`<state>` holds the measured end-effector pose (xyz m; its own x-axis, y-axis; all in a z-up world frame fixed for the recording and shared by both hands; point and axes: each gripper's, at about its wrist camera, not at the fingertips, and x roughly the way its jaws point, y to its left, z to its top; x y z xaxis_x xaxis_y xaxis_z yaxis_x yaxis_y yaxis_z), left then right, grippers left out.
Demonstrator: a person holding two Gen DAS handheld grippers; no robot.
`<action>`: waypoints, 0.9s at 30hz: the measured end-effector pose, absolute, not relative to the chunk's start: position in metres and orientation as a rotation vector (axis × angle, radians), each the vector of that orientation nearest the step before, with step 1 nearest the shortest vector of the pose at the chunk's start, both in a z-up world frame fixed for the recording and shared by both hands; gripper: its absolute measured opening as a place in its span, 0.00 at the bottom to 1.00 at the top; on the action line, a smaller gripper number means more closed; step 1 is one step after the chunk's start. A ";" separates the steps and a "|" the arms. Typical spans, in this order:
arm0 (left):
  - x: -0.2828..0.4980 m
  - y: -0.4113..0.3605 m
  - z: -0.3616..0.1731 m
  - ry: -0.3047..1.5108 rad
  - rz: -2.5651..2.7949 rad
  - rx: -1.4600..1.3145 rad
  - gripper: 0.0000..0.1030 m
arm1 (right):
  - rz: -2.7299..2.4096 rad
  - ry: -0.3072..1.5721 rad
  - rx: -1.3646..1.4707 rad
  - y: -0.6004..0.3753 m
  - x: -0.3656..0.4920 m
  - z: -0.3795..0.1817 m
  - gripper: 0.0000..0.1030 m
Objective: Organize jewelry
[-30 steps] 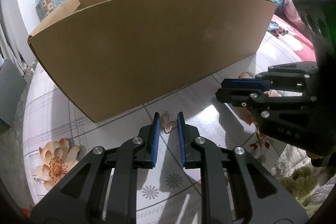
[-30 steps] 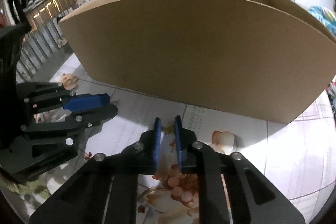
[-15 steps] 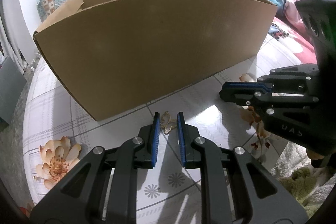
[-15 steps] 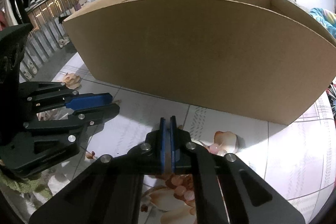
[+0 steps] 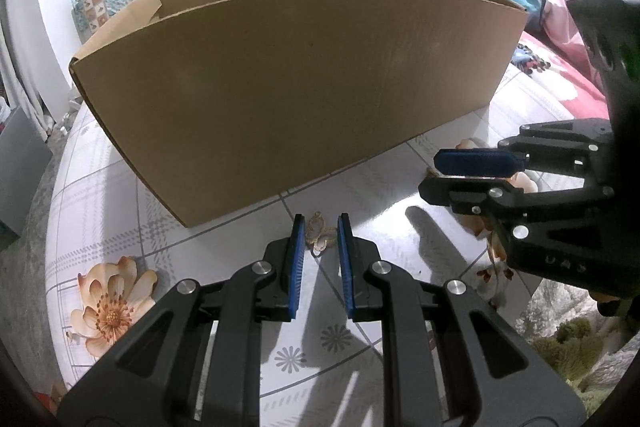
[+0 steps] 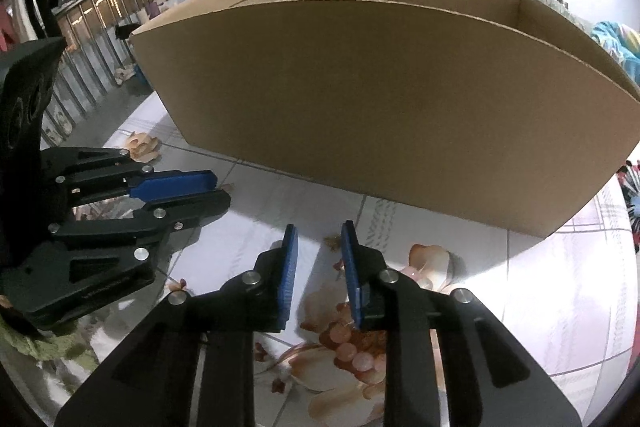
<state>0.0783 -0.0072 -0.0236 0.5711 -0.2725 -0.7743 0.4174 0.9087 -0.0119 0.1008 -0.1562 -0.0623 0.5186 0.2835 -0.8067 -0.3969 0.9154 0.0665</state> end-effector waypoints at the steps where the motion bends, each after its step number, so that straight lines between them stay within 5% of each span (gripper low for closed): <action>1: 0.078 -0.007 -0.024 0.875 -0.407 0.180 0.15 | 0.406 0.943 -0.138 -0.156 0.102 -0.063 0.22; 7: 0.078 -0.008 -0.024 0.877 -0.405 0.177 0.15 | 0.397 0.951 -0.172 -0.158 0.106 -0.065 0.21; 12: 0.079 -0.008 -0.025 0.878 -0.406 0.174 0.15 | 0.425 0.967 -0.156 -0.163 0.108 -0.064 0.08; 27: 0.080 -0.008 -0.025 0.873 -0.399 0.176 0.15 | 0.433 0.942 -0.131 -0.172 0.104 -0.057 0.08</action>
